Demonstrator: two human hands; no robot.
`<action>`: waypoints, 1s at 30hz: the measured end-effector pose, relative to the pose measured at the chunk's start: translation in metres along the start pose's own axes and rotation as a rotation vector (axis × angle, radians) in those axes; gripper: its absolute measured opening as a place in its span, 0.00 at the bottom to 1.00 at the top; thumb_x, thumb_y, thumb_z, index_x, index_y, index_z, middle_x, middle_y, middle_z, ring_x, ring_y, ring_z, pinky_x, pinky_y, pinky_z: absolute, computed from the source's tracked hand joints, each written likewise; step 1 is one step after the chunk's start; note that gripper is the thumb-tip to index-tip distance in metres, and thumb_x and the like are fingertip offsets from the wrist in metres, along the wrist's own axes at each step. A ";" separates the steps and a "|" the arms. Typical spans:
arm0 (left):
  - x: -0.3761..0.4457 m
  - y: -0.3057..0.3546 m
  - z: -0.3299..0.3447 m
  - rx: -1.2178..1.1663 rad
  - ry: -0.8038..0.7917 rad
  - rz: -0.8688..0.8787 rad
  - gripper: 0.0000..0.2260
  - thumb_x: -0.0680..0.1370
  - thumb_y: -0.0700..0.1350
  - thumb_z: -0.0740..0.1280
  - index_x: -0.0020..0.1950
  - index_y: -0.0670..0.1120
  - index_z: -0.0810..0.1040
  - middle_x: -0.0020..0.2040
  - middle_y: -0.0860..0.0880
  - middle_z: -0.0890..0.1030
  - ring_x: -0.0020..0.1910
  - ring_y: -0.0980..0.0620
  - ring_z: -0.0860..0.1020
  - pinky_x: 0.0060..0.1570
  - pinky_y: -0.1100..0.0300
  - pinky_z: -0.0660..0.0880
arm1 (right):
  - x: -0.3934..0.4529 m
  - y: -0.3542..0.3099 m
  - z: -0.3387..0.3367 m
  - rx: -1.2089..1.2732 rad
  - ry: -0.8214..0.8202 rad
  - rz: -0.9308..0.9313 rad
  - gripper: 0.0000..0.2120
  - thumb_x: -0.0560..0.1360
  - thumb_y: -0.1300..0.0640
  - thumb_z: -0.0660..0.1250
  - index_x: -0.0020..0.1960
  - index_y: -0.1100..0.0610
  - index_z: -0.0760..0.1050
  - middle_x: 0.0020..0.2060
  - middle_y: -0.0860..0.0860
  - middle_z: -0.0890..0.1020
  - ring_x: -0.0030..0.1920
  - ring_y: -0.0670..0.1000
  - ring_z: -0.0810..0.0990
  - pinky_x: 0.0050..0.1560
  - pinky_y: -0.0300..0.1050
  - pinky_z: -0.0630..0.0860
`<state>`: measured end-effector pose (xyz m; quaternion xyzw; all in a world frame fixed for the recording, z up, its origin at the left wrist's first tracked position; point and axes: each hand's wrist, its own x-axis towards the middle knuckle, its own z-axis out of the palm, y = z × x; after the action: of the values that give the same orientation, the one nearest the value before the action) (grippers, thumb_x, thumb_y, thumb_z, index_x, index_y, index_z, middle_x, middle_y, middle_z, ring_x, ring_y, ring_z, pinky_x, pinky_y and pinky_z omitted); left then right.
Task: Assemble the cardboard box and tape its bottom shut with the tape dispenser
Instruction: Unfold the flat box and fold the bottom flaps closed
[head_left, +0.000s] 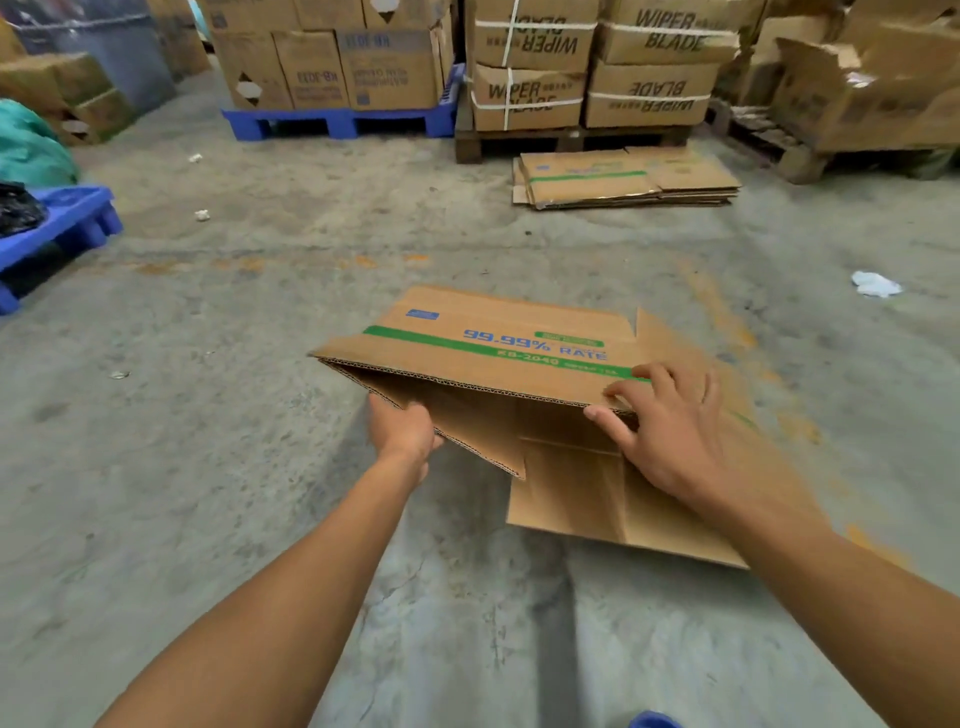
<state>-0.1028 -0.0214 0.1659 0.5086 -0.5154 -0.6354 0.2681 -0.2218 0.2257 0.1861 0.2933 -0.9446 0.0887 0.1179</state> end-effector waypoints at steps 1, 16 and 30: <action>-0.007 0.013 0.003 0.005 -0.001 -0.016 0.18 0.78 0.33 0.55 0.66 0.46 0.68 0.63 0.47 0.75 0.47 0.41 0.81 0.38 0.53 0.81 | -0.003 -0.003 -0.008 0.038 -0.065 0.088 0.26 0.73 0.28 0.51 0.57 0.42 0.77 0.64 0.51 0.73 0.71 0.56 0.62 0.70 0.71 0.44; -0.075 0.166 -0.073 0.208 0.134 -0.243 0.23 0.72 0.32 0.55 0.64 0.48 0.72 0.61 0.44 0.79 0.48 0.40 0.83 0.30 0.43 0.81 | -0.013 0.052 -0.142 0.042 -0.731 0.345 0.24 0.80 0.53 0.56 0.76 0.48 0.58 0.61 0.57 0.78 0.62 0.59 0.75 0.66 0.57 0.66; -0.092 0.193 -0.044 1.045 -0.111 0.052 0.24 0.82 0.44 0.55 0.78 0.50 0.55 0.62 0.38 0.76 0.56 0.33 0.76 0.54 0.42 0.76 | 0.055 0.016 -0.158 0.283 -0.371 0.460 0.18 0.82 0.46 0.52 0.55 0.60 0.72 0.51 0.63 0.78 0.50 0.66 0.77 0.44 0.53 0.69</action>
<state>-0.0666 -0.0213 0.3807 0.5272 -0.7895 -0.3125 -0.0334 -0.2480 0.2464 0.3506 0.0967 -0.9697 0.1885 -0.1216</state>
